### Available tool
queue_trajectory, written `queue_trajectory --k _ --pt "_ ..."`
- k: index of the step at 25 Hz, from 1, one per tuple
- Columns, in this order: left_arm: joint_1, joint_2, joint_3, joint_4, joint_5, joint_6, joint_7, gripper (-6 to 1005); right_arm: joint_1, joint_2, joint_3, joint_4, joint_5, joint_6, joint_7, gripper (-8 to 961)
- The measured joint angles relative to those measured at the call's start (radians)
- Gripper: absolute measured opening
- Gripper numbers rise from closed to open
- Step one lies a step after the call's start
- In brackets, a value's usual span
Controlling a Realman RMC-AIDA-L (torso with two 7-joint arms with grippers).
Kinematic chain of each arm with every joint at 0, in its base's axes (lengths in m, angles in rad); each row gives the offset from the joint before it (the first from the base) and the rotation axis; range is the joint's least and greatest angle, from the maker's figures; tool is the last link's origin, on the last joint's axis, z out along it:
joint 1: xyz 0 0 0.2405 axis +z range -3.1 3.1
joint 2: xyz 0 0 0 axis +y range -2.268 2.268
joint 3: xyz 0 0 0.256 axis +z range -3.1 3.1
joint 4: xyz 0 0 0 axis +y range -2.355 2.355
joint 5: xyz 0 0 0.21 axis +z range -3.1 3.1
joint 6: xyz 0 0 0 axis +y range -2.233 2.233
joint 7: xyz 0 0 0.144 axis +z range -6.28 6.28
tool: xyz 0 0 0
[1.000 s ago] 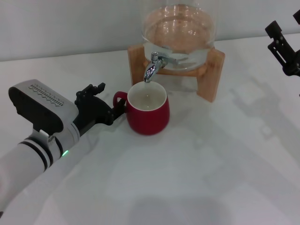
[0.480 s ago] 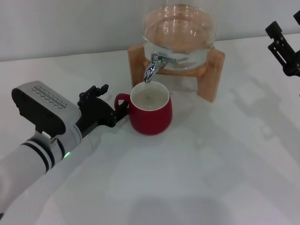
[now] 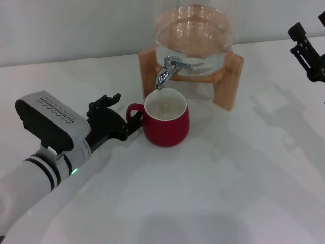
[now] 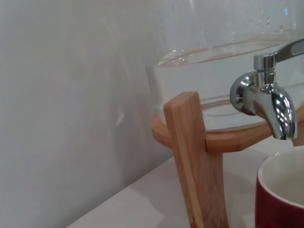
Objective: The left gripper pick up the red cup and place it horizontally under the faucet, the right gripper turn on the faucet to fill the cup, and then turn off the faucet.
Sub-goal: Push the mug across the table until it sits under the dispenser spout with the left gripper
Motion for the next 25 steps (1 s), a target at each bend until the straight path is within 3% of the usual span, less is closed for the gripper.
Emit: queue_trajectory --k 25 --pt "0.034 -0.001 -0.007 0.002 -0.001 0.000 0.030 706 0.002 0.000 -0.006 0.000 0.000 -0.005 -0.009 783"
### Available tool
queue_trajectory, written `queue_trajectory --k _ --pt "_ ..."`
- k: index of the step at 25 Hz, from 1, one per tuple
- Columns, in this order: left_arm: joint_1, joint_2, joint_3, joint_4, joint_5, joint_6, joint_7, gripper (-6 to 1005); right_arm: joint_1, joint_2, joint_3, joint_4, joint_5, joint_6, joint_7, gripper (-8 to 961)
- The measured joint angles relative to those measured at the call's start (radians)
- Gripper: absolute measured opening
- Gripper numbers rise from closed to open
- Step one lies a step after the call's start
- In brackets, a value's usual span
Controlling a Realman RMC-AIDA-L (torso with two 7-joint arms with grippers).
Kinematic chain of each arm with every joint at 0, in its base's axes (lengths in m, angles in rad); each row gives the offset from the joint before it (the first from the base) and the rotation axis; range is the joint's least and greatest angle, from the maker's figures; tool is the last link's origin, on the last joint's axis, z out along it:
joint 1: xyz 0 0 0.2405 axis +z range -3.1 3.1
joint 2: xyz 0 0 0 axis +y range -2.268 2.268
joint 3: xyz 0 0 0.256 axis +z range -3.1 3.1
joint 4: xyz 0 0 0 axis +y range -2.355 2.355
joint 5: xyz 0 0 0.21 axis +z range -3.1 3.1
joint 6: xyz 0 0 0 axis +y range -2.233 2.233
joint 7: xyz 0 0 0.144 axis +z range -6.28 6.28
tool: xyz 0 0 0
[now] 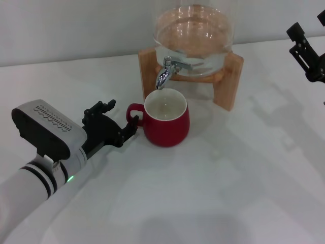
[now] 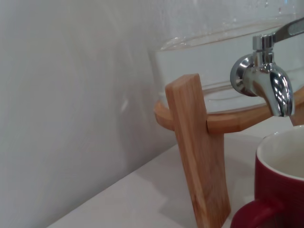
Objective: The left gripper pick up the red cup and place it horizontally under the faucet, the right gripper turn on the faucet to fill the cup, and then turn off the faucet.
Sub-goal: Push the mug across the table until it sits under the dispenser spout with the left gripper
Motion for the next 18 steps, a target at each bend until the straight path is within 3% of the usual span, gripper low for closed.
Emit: queue_trajectory --k 18 --pt "0.016 0.000 0.002 0.000 0.000 0.000 0.010 707 -0.001 0.000 0.000 0.000 0.000 -0.001 0.000 783"
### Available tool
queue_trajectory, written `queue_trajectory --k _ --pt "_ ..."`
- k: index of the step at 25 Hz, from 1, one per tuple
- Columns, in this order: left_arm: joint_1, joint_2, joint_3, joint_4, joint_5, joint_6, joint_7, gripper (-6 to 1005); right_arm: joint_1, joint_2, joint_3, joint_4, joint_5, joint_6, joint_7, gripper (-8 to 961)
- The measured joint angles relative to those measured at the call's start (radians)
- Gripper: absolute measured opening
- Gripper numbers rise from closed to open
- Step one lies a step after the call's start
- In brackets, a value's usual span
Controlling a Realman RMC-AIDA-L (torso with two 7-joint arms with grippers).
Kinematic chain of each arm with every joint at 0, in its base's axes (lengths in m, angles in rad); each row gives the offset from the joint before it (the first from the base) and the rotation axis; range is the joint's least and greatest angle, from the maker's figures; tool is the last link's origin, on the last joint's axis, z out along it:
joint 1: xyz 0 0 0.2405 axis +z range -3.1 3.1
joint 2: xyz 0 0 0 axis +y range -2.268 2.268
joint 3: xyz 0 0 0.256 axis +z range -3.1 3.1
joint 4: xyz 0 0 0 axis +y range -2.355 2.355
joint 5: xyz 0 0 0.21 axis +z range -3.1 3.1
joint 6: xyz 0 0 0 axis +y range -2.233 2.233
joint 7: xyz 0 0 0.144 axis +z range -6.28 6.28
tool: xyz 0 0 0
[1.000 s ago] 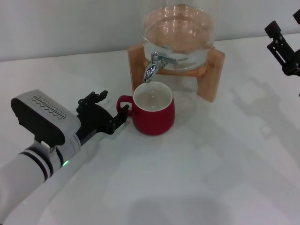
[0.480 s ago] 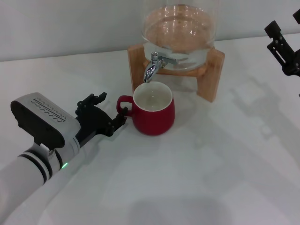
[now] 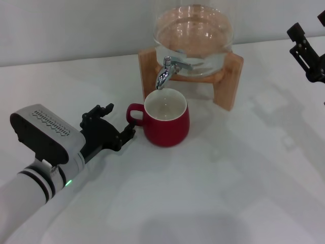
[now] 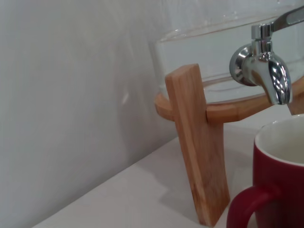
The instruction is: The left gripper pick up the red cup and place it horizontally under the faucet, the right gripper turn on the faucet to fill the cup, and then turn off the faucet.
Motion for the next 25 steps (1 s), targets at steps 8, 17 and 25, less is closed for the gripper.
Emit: queue_trajectory --k 8,17,25 --pt "0.010 0.000 -0.001 0.000 -0.006 0.000 0.024 707 -0.001 0.000 0.000 0.000 0.000 0.000 0.000 783" --pt "0.016 0.000 -0.001 0.000 -0.009 0.000 0.026 706 -0.004 0.000 0.000 0.000 0.000 0.000 0.000 783" --pt "0.025 0.000 -0.012 0.000 -0.009 0.000 0.026 706 -0.003 0.000 -0.002 0.001 0.000 0.000 0.000 782"
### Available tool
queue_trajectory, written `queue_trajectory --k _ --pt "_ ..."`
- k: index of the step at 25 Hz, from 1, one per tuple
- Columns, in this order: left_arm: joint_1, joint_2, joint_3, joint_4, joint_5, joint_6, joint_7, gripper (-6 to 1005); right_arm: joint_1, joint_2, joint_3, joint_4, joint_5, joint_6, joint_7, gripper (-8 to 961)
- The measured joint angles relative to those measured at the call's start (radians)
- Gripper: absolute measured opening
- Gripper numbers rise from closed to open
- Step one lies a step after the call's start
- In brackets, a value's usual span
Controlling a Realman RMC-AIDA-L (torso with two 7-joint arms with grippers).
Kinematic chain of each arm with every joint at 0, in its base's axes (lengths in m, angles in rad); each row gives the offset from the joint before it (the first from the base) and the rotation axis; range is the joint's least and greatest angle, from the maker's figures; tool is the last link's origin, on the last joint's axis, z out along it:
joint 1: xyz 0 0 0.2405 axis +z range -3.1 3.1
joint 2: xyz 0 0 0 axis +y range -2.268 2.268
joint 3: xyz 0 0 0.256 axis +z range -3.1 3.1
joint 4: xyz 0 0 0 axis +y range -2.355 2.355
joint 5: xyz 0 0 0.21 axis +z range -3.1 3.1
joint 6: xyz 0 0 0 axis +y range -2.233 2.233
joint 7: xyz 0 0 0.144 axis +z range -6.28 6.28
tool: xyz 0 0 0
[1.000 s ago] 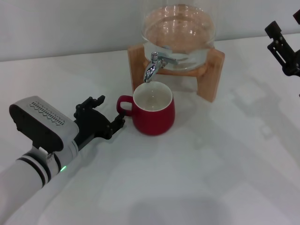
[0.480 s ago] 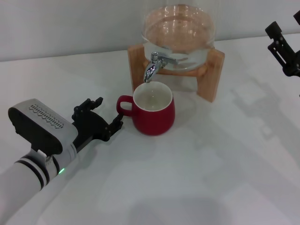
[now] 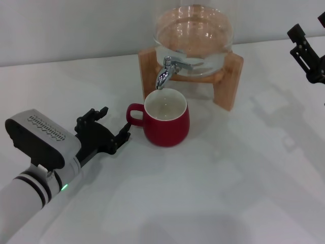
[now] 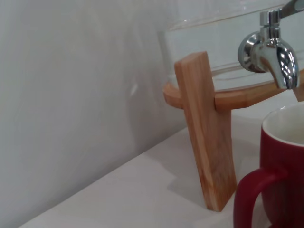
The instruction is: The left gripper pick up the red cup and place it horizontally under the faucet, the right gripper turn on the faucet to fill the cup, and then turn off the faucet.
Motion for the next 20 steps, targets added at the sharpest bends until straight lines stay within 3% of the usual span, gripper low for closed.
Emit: queue_trajectory --k 20 --pt "0.023 0.000 -0.042 -0.002 0.000 -0.002 0.022 707 0.000 0.000 0.000 -0.001 0.000 -0.002 0.000 783"
